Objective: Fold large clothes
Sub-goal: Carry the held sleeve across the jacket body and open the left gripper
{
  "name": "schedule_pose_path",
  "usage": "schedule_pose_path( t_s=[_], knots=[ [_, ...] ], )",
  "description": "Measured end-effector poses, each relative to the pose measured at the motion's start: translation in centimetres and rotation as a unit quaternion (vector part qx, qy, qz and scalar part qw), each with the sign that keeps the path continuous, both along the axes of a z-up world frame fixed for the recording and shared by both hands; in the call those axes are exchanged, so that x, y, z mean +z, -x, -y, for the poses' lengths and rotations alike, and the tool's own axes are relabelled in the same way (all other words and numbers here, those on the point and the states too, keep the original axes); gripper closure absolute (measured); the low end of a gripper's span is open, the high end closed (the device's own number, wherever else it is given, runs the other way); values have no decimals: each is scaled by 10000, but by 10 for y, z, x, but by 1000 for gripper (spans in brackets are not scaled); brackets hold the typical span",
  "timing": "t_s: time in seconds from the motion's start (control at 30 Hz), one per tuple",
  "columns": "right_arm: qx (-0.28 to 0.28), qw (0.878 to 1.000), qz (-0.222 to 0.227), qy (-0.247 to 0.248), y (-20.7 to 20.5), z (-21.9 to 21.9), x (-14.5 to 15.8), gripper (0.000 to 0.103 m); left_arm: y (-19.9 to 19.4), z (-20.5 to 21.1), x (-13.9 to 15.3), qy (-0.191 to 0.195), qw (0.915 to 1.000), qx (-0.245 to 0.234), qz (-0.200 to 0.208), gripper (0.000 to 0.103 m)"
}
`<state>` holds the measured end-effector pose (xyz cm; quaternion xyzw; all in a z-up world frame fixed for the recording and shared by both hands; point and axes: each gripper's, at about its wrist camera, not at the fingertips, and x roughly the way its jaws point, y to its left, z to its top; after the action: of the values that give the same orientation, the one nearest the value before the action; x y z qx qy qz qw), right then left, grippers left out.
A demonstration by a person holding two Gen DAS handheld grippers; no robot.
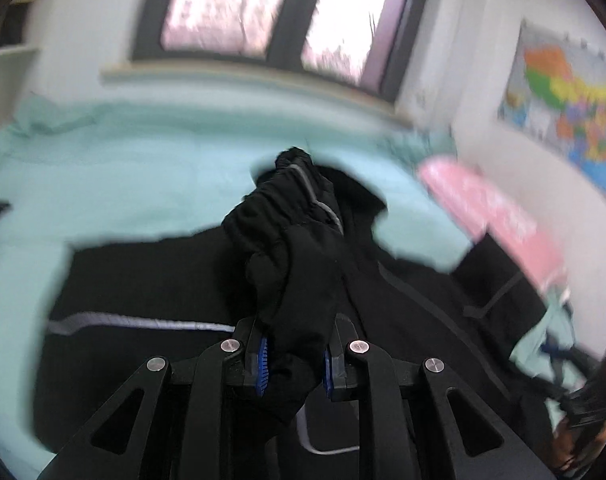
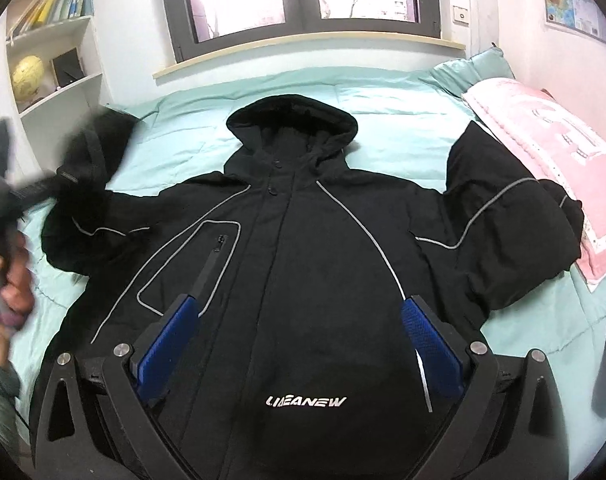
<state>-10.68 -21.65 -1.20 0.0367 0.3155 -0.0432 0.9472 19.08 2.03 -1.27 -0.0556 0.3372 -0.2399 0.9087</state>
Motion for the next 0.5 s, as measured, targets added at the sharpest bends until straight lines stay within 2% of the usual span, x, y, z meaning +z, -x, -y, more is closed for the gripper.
schedule_pose_path(
  t_s=[0.1,0.2,0.27,0.33,0.5],
  knots=[
    [21,9997,-92,228,-5,-5,-4,1,-20,42,-66,-327,9949,-253,-922,83],
    [82,9988,-286,387,-15,-8,-11,1,-29,52,-105,-561,9878,-273,-1430,80],
    [100,9983,-386,426,-23,-9,-16,1,-29,46,-110,-350,9871,-300,-1532,76],
    [171,9980,-474,383,-32,-11,-21,1,-28,40,-104,45,9851,-447,-1661,45],
    [370,9965,-748,19,-66,-19,-28,1,-15,28,-81,514,9841,-589,-1595,39]
  ],
)
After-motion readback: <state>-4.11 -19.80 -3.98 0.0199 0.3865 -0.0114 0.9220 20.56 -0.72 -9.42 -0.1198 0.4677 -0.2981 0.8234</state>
